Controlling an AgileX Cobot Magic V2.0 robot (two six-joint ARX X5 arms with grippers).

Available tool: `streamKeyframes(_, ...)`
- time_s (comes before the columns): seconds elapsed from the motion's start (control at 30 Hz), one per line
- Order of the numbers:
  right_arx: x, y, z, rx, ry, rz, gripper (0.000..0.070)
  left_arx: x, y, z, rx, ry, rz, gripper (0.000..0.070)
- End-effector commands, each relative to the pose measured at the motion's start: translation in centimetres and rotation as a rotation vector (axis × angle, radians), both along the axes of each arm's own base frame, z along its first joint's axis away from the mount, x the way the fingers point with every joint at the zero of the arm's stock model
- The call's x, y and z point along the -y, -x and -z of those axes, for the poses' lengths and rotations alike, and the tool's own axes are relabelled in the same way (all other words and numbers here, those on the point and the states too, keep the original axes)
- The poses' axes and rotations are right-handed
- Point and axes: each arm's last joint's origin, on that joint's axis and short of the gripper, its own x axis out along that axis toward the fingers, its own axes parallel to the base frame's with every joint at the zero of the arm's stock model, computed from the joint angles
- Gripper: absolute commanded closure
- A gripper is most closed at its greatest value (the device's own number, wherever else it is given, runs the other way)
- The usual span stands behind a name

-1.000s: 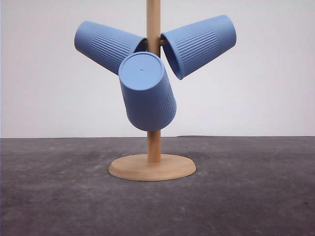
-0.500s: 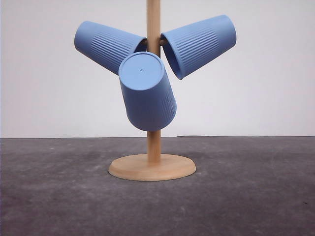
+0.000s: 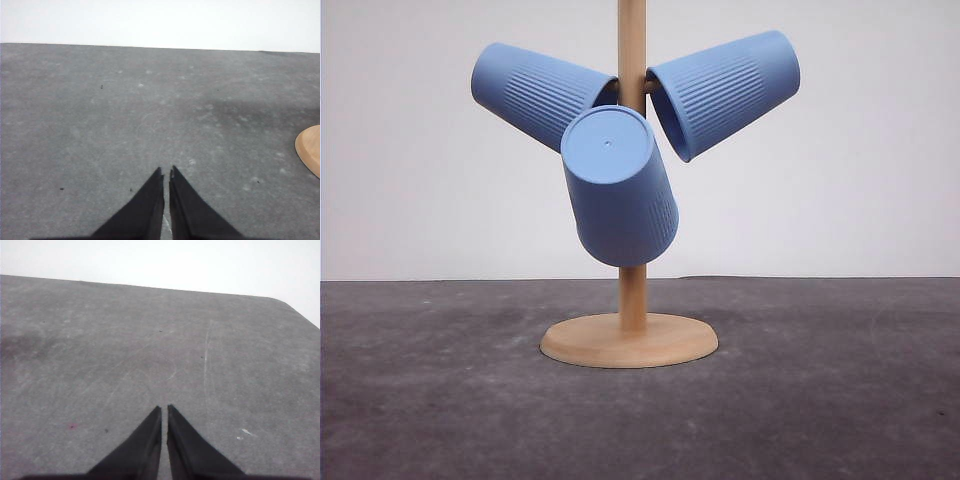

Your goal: Place three cups

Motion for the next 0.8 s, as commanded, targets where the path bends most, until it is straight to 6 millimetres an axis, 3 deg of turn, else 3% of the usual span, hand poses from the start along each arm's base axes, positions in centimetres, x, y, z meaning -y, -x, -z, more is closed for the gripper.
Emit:
streamKeyframes(0.0,0.01,-0.03,0.02,0.008,-0.011,0.003,0.0682,0.0,-0.06,0.53,-0.018,-0.005,-0.002,0.07)
streamKeyframes(0.77,0.01,-0.03,0.02,0.008,-0.011,0.003,0.0682,0.0,-0.06,0.53,-0.018,-0.005,-0.002,0.07)
